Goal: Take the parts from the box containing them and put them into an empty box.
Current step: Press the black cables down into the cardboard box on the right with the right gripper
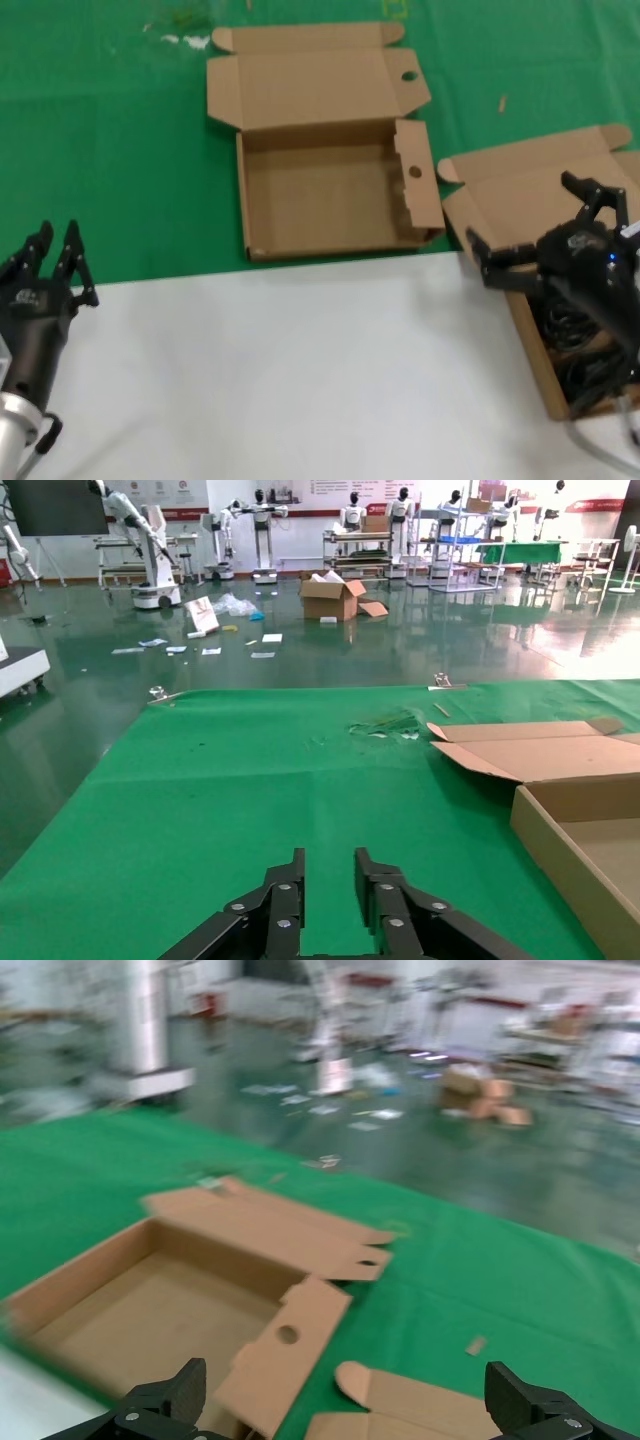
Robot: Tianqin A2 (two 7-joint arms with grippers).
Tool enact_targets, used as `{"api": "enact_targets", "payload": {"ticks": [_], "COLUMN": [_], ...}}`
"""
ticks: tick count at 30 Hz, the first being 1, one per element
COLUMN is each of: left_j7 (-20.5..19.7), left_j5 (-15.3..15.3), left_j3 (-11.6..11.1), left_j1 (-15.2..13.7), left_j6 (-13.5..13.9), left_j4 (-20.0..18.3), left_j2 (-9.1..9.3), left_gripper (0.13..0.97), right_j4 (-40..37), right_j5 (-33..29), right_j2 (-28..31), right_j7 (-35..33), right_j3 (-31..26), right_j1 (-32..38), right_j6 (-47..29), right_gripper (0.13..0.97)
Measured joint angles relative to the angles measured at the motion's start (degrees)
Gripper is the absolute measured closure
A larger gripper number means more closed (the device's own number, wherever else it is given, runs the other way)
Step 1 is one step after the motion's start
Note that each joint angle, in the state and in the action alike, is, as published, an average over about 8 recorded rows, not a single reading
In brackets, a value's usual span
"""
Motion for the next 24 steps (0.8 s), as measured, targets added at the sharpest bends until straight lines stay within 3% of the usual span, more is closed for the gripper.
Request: {"api": "enact_targets", "payload": {"ticks": [5, 9, 17, 24], "left_j7": [0.0, 0.0, 0.0, 0.0], "left_j5": [0.0, 0.0, 0.0, 0.0], "left_j3": [0.0, 0.0, 0.0, 0.0], "left_j1": [0.0, 0.0, 0.0, 0.0], "left_j6": [0.0, 0.0, 0.0, 0.0], "left_j4": [0.0, 0.0, 0.0, 0.0], "left_j2": [0.00, 0.00, 0.00, 0.00], "left_gripper": [0.866, 0.897, 0.939, 0.955], "right_j4": [3.1, 4.5, 2.1, -4.9], "right_j5": [-7.1, -9.1, -7.4, -11.2], "right_j2": [12.3, 20.6, 30.8, 29.8], "right_j7": [10.4, 12.7, 4.0, -8.6], "right_j3": [0.2, -0.3, -8.9, -16.9], "right_j1": [1.7, 4.4, 17.7, 32.7], "right_j6": [-10.2, -19.4, -38.1, -54.5], "right_gripper": [0.129, 0.129, 0.129, 0.129]}}
